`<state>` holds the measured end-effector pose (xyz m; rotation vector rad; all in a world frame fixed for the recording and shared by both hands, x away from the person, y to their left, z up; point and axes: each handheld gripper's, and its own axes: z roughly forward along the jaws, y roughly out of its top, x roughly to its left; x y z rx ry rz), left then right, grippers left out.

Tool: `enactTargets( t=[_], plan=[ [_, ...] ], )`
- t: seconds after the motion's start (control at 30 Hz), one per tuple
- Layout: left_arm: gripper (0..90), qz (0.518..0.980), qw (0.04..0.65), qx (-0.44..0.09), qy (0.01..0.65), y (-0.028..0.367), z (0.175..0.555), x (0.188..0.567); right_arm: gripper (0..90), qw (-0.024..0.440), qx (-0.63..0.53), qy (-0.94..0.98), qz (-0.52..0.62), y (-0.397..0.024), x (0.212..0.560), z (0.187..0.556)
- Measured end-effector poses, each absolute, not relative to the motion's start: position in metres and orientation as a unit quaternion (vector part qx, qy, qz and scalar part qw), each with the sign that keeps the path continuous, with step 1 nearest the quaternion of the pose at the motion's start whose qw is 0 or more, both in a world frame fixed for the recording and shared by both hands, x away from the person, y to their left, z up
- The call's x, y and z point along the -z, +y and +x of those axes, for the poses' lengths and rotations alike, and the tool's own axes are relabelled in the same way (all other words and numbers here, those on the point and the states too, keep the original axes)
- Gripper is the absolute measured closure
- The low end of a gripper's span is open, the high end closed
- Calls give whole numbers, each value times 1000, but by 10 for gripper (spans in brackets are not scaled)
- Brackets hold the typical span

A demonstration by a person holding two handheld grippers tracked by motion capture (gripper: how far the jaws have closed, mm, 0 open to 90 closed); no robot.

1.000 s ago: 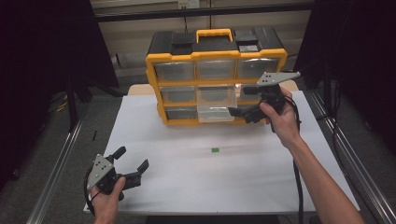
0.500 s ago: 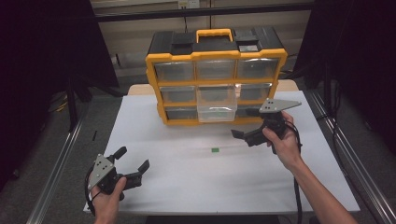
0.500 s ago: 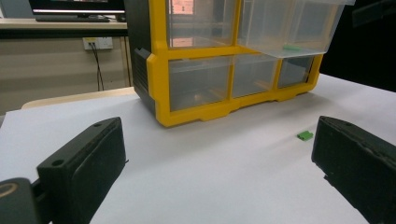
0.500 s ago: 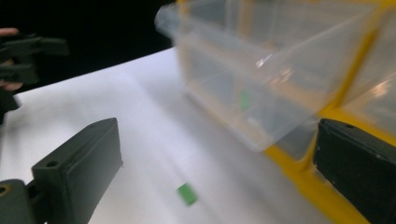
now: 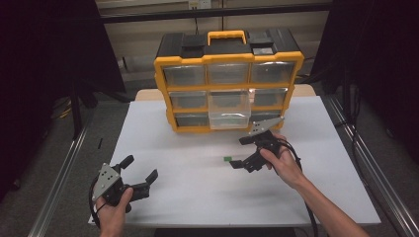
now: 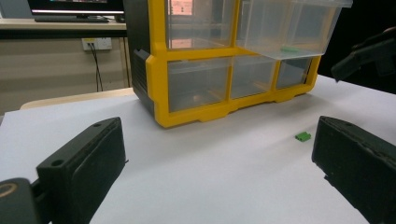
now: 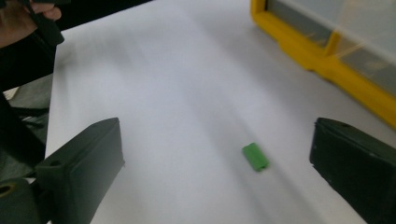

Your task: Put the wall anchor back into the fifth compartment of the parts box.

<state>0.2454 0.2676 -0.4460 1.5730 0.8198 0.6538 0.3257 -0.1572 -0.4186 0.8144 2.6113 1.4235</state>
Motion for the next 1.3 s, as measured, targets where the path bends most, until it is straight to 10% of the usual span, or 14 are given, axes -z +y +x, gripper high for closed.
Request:
enactTargets(
  t=[1.3],
  plan=[
    [28, 677, 584, -277, 351, 268, 246, 447, 398, -10, -252, 950, 182, -104, 459, 365]
  ],
)
